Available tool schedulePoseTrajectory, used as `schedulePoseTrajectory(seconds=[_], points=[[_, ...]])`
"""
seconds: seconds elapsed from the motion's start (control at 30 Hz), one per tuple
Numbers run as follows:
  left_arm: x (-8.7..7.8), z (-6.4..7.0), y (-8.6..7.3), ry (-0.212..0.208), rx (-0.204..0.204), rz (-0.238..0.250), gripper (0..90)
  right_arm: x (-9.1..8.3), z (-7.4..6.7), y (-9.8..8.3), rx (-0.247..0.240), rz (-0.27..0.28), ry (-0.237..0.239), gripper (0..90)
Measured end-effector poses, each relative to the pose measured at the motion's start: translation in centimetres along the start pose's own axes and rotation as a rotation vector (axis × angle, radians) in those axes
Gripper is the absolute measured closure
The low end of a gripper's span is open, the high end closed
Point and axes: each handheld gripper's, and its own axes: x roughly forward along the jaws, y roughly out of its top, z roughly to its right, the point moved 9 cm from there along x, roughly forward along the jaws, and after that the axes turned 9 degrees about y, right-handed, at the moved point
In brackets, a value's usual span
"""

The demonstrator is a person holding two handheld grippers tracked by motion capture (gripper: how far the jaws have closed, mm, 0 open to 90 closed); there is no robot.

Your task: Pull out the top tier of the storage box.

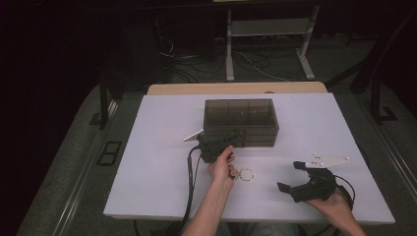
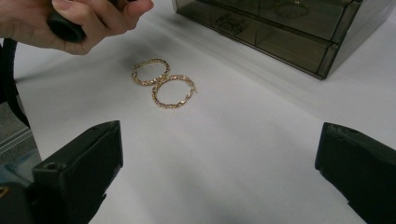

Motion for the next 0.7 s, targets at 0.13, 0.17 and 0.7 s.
schedulePoseTrajectory(seconds=[0.13,0.17,0.7], points=[[-0.1,0.0,-0.1,0.0,-0.001,0.0,80.7,0.0,0.0,0.0,0.001,0.0,-0.001,0.3],[-0.2,0.0,-0.1,-0.001,0.001,0.0,80.7,0.0,0.0,0.0,0.001,0.0,0.0,0.3],[-0.9,0.1,-1.1,0.002,-0.006,0.018,80.6,0.0,0.0,0.0,0.005,0.002,-0.001,0.3]])
